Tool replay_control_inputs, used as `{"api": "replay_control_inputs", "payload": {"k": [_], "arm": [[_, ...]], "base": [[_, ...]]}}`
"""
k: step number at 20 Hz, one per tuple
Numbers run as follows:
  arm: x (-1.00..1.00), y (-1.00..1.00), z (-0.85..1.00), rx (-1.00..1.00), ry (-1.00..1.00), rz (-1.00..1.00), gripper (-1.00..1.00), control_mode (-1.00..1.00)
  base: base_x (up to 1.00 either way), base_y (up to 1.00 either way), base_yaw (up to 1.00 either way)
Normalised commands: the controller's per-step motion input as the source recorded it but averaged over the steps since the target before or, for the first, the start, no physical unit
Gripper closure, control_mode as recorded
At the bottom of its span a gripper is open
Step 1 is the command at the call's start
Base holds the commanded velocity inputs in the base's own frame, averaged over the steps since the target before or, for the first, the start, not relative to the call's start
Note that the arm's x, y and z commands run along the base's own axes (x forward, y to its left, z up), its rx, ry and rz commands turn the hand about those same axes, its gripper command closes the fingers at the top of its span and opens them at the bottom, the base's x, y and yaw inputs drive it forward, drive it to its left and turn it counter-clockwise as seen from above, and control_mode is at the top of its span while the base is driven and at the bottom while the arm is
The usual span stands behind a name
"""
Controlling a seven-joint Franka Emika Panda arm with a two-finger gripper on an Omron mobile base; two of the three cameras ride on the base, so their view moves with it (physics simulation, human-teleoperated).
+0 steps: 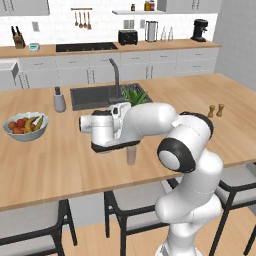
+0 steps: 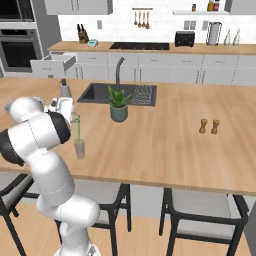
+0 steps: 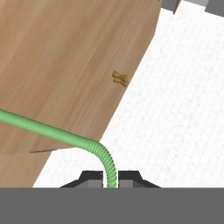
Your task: Take a straw from the drawer in front and place it inside the glass cup on the dining counter.
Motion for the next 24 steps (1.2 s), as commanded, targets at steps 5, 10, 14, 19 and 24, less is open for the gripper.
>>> {"api": "replay_control_inputs", "payload": {"k": [5, 10, 14, 19, 24], "arm": [[0.28, 0.00, -0.06, 0.00, 0.00, 0.00, 1.00, -1.00], [0.26, 0.00, -0.13, 0.00, 0.00, 0.00, 1.00, -1.00], [0.21, 0.01, -0.20, 0.00, 0.00, 0.00, 1.00, -1.00], [-0.01, 0.00, -0.16, 0.00, 0.00, 0.00, 1.00, -1.00], [-0.39, 0.00, -0.11, 0.00, 0.00, 0.00, 1.00, -1.00]], "base": [[0.00, 0.00, 0.00], [0.00, 0.00, 0.00], [0.00, 0.00, 0.00], [0.00, 0.00, 0.00], [0.00, 0.00, 0.00]]}}
